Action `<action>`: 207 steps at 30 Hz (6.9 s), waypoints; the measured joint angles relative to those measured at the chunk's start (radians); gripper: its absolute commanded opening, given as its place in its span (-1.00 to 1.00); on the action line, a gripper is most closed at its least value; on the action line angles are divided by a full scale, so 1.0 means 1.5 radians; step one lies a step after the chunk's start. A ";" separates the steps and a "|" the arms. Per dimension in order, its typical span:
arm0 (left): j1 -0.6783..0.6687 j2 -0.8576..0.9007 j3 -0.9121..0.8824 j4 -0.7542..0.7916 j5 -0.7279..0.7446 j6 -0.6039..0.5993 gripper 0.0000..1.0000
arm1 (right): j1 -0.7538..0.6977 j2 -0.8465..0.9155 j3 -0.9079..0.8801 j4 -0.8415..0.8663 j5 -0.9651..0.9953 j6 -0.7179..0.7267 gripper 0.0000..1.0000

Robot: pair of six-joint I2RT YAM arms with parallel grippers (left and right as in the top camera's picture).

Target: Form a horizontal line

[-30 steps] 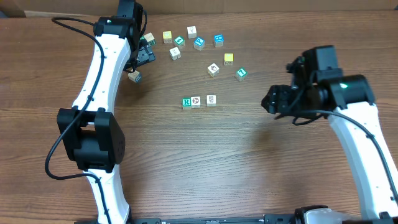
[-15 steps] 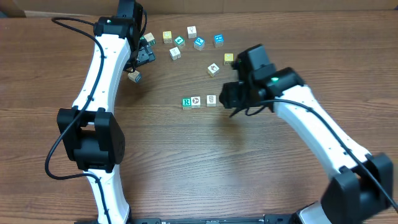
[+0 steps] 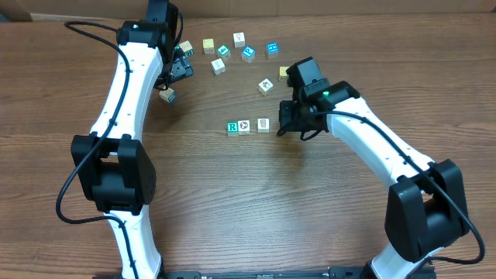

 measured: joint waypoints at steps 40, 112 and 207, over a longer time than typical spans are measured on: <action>0.000 0.000 0.000 0.000 0.000 0.000 1.00 | -0.108 0.000 -0.025 -0.019 0.013 0.011 -0.93; 0.000 0.000 0.000 0.000 0.000 0.000 1.00 | 0.009 0.088 -0.130 0.300 0.001 0.100 -0.93; 0.000 0.000 0.000 0.000 0.000 0.000 0.99 | 0.032 0.117 -0.130 0.350 -0.088 0.066 -0.93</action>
